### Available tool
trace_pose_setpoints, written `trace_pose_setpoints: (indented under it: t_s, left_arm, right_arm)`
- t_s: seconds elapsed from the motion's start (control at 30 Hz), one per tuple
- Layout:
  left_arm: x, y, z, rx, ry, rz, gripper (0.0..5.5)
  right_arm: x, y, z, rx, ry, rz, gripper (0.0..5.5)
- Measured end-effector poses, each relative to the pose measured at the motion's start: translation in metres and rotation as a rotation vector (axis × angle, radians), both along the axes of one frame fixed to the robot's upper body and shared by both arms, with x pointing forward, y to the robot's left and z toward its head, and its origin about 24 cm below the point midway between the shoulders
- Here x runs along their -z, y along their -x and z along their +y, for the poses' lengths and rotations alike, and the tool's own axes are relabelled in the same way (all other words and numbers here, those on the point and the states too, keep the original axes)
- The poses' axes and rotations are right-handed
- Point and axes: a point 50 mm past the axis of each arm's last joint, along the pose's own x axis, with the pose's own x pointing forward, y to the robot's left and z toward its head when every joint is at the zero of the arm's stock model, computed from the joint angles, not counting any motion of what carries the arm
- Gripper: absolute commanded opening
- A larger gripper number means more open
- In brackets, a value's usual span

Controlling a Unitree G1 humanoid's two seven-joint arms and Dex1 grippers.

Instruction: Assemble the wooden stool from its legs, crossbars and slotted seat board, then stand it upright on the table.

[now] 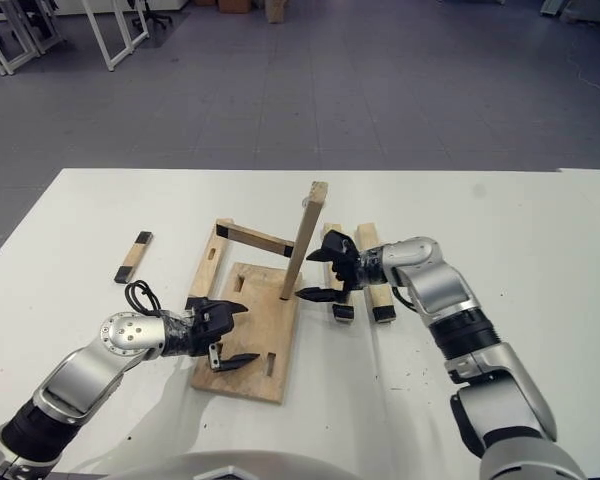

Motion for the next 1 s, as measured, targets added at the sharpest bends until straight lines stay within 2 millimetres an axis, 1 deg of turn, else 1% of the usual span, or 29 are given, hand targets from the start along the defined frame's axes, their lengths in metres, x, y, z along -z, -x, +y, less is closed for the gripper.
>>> trace_pose_setpoints:
  t_s: [0.03, 0.07, 0.1, 0.13, 0.17, 0.2, 0.23, 0.27, 0.33, 0.37, 0.4, 0.43, 0.47, 0.5, 0.57, 0.6, 0.67, 0.73, 0.77, 0.8, 0.83, 0.87, 0.9, 0.93, 0.97, 1.0]
  left_arm:
    - [0.000, 0.001, 0.000, -0.005, 0.002, -0.001, 4.75]
    - [0.000, 0.002, 0.000, -0.017, 0.003, -0.003, 4.75]
    - [0.001, 0.002, -0.001, -0.031, 0.007, -0.004, 4.75]
    - [0.001, 0.002, 0.000, -0.044, 0.008, -0.004, 4.75]
    - [0.002, 0.003, 0.000, -0.056, 0.013, 0.005, 4.75]
    - [0.002, 0.004, 0.000, -0.066, 0.018, 0.008, 4.75]
    - [0.003, 0.005, 0.000, -0.082, 0.025, 0.014, 4.75]
    - [0.003, 0.006, 0.001, -0.093, 0.030, 0.019, 4.75]
    - [0.004, 0.007, 0.001, -0.106, 0.040, 0.030, 4.75]
    - [0.004, 0.007, 0.001, -0.107, 0.040, 0.030, 4.75]
    - [0.004, 0.007, 0.001, -0.107, 0.040, 0.029, 4.75]
    - [0.004, 0.007, 0.001, -0.107, 0.040, 0.029, 4.75]
    - [0.004, 0.007, 0.001, -0.107, 0.039, 0.028, 4.75]
    - [0.004, 0.007, 0.001, -0.105, 0.039, 0.028, 4.75]
    - [0.004, 0.007, 0.001, -0.104, 0.040, 0.029, 4.75]
    - [0.004, 0.007, 0.001, -0.105, 0.040, 0.029, 4.75]
    - [0.004, 0.007, 0.001, -0.104, 0.039, 0.029, 4.75]
    - [0.004, 0.006, 0.001, -0.104, 0.039, 0.029, 4.75]
    - [0.004, 0.006, 0.001, -0.104, 0.038, 0.029, 4.75]
    - [0.004, 0.006, 0.001, -0.104, 0.038, 0.029, 4.75]
    - [0.004, 0.006, 0.001, -0.104, 0.039, 0.029, 4.75]
    - [0.004, 0.006, 0.001, -0.103, 0.041, 0.030, 4.75]
    - [0.004, 0.006, 0.001, -0.103, 0.041, 0.030, 4.75]
    - [0.004, 0.006, 0.001, -0.105, 0.040, 0.031, 4.75]
    - [0.005, 0.007, 0.001, -0.110, 0.039, 0.031, 4.75]
    - [0.006, 0.007, 0.001, -0.117, 0.038, 0.031, 4.75]
  right_arm:
    - [-0.001, 0.001, -0.010, 0.027, 0.056, -0.022, 5.37]
    - [-0.001, 0.001, -0.031, 0.104, 0.157, -0.057, 5.37]
    - [-0.001, 0.001, -0.047, 0.172, 0.217, -0.083, 5.22]
    - [-0.002, 0.000, -0.057, 0.247, 0.240, -0.102, 5.07]
    - [-0.007, -0.003, -0.065, 0.345, 0.217, -0.141, 4.91]
    - [-0.014, -0.006, -0.068, 0.422, 0.181, -0.180, 4.68]
    - [-0.026, -0.010, -0.068, 0.509, 0.114, -0.241, 4.46]
    - [-0.038, -0.013, -0.064, 0.576, 0.033, -0.297, 4.24]
    - [-0.066, -0.016, -0.050, 0.703, -0.160, -0.365, 3.92]
    - [-0.087, -0.017, -0.040, 0.760, -0.285, -0.402, 3.86]
    - [-0.115, -0.017, -0.025, 0.803, -0.436, -0.434, 3.86]
    - [-0.134, -0.014, -0.014, 0.822, -0.539, -0.439, 3.86]
    - [-0.142, -0.012, -0.004, 0.853, -0.620, -0.407, 3.86]
    - [-0.148, -0.011, 0.011, 0.877, -0.677, -0.343, 3.86]
    - [-0.153, -0.009, 0.024, 0.892, -0.720, -0.243, 3.86]
    - [-0.154, -0.006, 0.031, 0.872, -0.732, -0.183, 3.86]
    - [-0.145, -0.004, 0.048, 0.819, -0.722, -0.074, 3.86]
    - [-0.141, -0.003, 0.050, 0.825, -0.709, -0.045, 3.86]
    - [-0.142, -0.004, 0.049, 0.842, -0.713, -0.045, 3.86]
    - [-0.149, -0.004, 0.049, 0.849, -0.735, -0.058, 3.86]
    - [-0.166, -0.005, 0.048, 0.850, -0.803, -0.125, 3.86]
    - [-0.200, -0.002, 0.046, 0.827, -0.925, -0.247, 3.86]
    - [-0.229, 0.005, 0.043, 0.796, -1.030, -0.357, 3.86]
    - [-0.254, 0.015, 0.040, 0.764, -1.120, -0.453, 3.86]
    - [-0.265, 0.023, 0.040, 0.731, -1.160, -0.486, 3.86]
    - [-0.259, 0.024, 0.045, 0.715, -1.146, -0.447, 3.86]
